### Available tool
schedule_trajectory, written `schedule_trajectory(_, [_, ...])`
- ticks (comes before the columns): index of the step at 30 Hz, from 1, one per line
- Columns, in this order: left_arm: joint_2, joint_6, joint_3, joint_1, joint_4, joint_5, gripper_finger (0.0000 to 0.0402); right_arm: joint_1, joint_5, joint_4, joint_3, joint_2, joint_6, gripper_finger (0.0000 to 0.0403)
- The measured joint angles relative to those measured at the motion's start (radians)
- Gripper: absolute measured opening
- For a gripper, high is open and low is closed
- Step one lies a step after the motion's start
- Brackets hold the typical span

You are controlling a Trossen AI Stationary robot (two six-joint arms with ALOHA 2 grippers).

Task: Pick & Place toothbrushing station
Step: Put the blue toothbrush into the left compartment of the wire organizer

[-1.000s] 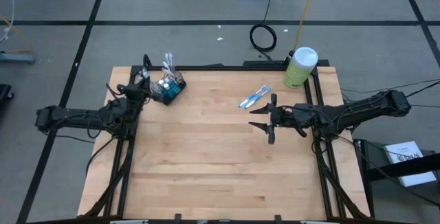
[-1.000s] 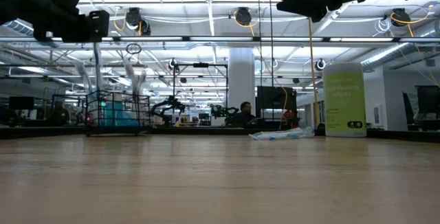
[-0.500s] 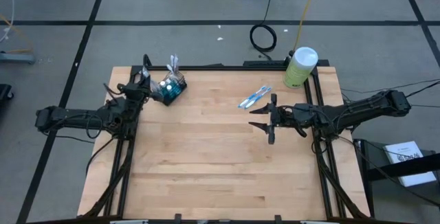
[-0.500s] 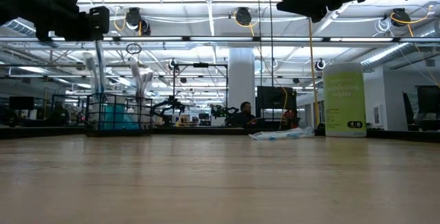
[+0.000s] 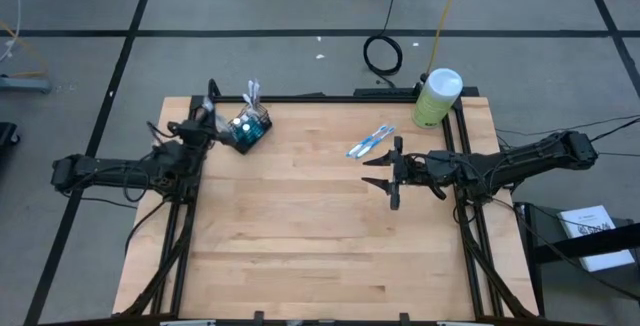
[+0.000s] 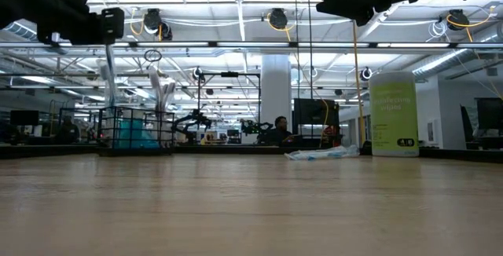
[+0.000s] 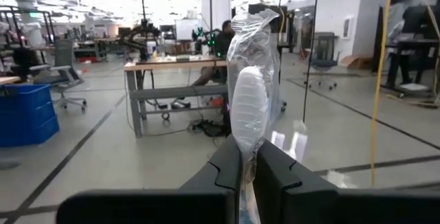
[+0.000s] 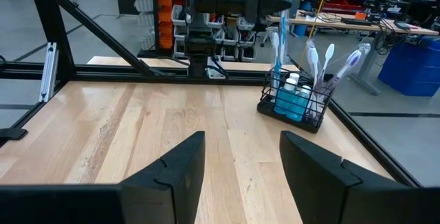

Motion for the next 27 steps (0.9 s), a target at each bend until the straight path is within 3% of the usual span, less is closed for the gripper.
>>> schedule_trajectory(16, [-0.001,-0.531,0.002,0.020,-0.517,0.010,0.0014,0.000,0.000,-0.001,0.000,0.000,0.000,0.0183])
schedule_trajectory(27, [0.000,-0.556,0.002,0.020,-0.563,0.000,0.0014,0.000,0.000,0.000,0.000,0.000,0.000,0.0183])
